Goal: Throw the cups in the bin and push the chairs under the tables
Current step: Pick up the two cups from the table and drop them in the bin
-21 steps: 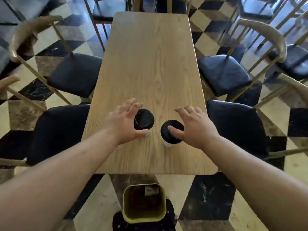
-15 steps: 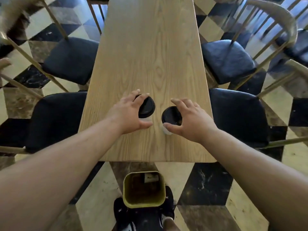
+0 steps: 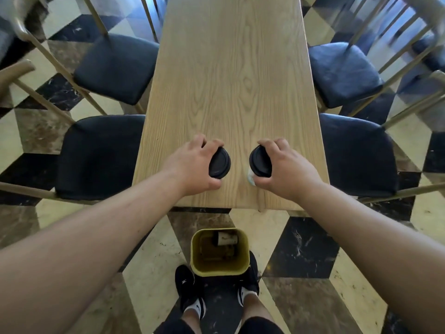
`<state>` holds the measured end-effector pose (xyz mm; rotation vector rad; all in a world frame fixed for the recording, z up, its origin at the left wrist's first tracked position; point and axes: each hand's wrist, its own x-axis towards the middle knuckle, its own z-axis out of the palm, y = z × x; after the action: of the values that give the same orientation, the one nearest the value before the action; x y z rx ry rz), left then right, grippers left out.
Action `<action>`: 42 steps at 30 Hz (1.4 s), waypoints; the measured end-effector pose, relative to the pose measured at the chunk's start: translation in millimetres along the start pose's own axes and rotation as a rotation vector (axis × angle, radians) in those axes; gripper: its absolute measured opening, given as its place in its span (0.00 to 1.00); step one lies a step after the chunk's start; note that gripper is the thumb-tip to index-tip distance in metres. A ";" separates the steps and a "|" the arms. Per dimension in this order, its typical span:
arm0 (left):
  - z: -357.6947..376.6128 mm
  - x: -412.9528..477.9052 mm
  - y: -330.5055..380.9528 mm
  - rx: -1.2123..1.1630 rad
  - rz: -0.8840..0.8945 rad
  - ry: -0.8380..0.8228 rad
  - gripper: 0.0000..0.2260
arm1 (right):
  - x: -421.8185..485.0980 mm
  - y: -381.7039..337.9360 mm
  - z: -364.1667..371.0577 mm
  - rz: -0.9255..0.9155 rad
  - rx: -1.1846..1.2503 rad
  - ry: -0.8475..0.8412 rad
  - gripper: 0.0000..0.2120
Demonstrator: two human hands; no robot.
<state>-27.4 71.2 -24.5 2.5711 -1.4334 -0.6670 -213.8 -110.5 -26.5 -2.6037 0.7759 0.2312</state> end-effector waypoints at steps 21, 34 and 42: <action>94.4 -160.9 1.6 -0.049 -0.031 -0.167 0.42 | -150.0 -35.5 92.3 0.035 0.075 -0.185 0.43; 171.0 -179.4 8.2 -0.003 -0.149 -0.182 0.43 | -162.3 -16.3 177.8 0.014 0.069 -0.268 0.44; 169.0 -181.6 9.0 0.034 -0.190 -0.247 0.50 | -158.9 -16.8 176.7 0.031 0.041 -0.378 0.51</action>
<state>-190.0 235.3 -115.5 2.7546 -1.2812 -1.0277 -343.7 55.7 -137.2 -2.4046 0.6750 0.6847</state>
